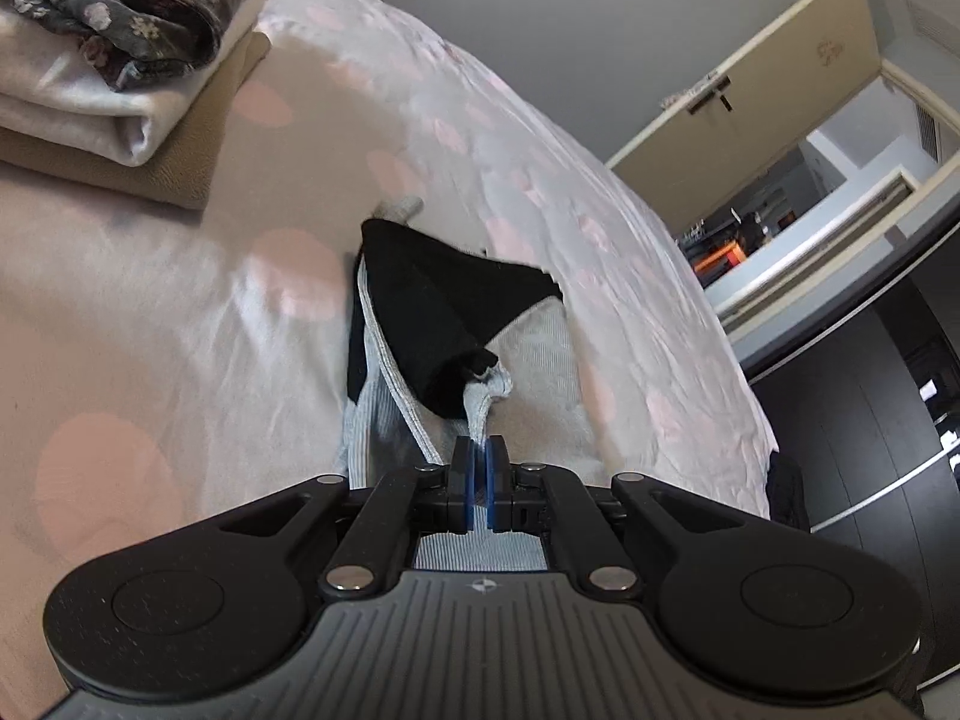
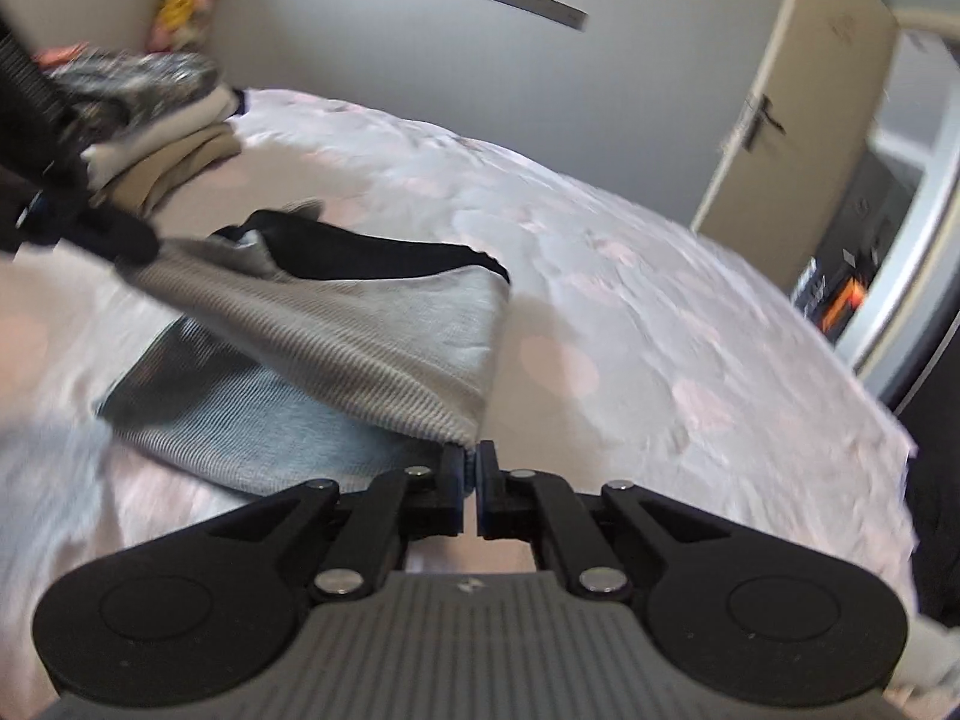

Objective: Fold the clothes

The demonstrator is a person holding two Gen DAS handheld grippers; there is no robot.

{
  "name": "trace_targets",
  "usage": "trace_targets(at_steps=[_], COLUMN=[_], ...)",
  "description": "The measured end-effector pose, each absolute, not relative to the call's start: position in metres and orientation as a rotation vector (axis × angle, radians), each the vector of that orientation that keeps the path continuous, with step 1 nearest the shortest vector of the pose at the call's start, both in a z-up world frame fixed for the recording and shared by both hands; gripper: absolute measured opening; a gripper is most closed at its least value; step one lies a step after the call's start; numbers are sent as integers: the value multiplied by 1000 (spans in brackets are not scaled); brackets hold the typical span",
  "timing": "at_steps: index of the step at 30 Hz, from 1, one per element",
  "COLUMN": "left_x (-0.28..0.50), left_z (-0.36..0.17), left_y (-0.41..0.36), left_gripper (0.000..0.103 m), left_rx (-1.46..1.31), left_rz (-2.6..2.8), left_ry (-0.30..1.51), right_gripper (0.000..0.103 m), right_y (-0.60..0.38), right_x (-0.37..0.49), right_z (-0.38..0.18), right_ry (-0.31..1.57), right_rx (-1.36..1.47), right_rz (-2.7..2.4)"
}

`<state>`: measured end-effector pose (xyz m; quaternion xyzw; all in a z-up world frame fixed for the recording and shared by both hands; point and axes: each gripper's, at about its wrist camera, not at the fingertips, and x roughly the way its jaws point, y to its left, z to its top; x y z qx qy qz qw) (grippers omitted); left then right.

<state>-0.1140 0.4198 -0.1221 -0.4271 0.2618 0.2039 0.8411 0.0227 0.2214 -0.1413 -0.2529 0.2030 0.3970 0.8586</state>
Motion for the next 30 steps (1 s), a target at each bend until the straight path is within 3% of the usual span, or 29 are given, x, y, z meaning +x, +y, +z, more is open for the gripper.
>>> trace_targets(at_steps=[8, 14, 18, 20, 22, 28, 30], left_x=[-89, -82, -90, -96, -103, -98, -89], left_z=[-155, -163, -156, -148, -139, -115, -112], left_y=[414, 408, 408, 406, 405, 414, 427], left_gripper=[1, 2, 4, 8, 16, 16, 23], left_rx=[-827, -760, -785, -776, -766, -744, -751], left_rz=[538, 567, 558, 575, 593, 546, 549], left_ry=[842, 906, 893, 881, 842, 675, 651], right_gripper=[4, 4, 6, 12, 12, 12, 13], right_y=[228, 221, 215, 208, 196, 192, 200], right_x=[42, 55, 62, 66, 69, 77, 82], right_z=[-165, -169, -169, -165, -155, -137, -136], right_ry=[666, 788, 861, 884, 874, 810, 804], right_rx=[-509, -449, -404, -360, -302, -213, -207], right_rz=[819, 817, 812, 805, 802, 876, 900])
